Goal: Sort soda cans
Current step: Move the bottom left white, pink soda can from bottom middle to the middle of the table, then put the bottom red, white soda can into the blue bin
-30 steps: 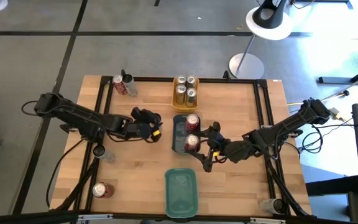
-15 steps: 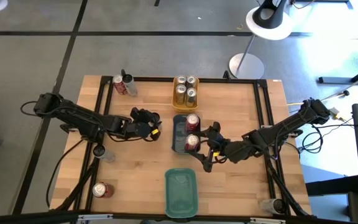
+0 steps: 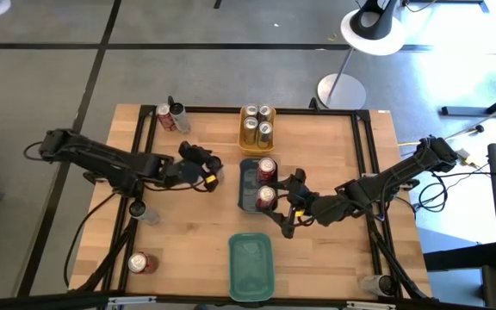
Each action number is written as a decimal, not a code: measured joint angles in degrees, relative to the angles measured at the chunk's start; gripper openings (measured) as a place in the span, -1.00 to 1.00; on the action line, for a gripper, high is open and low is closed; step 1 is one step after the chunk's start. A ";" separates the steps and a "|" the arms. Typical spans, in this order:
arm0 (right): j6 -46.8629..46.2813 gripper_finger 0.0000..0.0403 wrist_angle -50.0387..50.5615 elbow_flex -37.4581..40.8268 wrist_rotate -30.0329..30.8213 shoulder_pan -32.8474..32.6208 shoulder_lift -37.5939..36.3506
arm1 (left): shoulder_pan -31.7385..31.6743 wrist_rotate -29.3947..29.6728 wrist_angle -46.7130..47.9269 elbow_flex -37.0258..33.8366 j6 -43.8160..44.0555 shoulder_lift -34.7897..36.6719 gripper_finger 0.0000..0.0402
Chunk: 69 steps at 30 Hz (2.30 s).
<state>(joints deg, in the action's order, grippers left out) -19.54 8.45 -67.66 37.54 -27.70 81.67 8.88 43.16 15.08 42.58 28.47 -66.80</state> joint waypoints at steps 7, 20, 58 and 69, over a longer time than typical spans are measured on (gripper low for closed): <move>-1.06 0.81 1.68 0.00 0.26 0.03 0.53 | 2.79 -0.55 6.72 3.72 -4.07 8.41 0.50; -1.52 0.81 1.55 0.00 0.92 0.04 4.27 | 2.22 -3.38 4.80 3.79 -8.17 14.04 0.53; -6.35 0.81 1.44 0.00 0.83 0.00 4.40 | 26.98 -22.99 -15.25 8.79 -9.45 10.65 0.95; -6.17 0.81 0.51 0.00 0.81 0.00 4.35 | 17.71 -20.26 -10.41 14.01 -22.02 5.07 0.95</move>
<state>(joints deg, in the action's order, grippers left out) -25.71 8.97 -67.66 38.35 -27.70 86.02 26.59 22.90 4.67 56.60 6.44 -61.73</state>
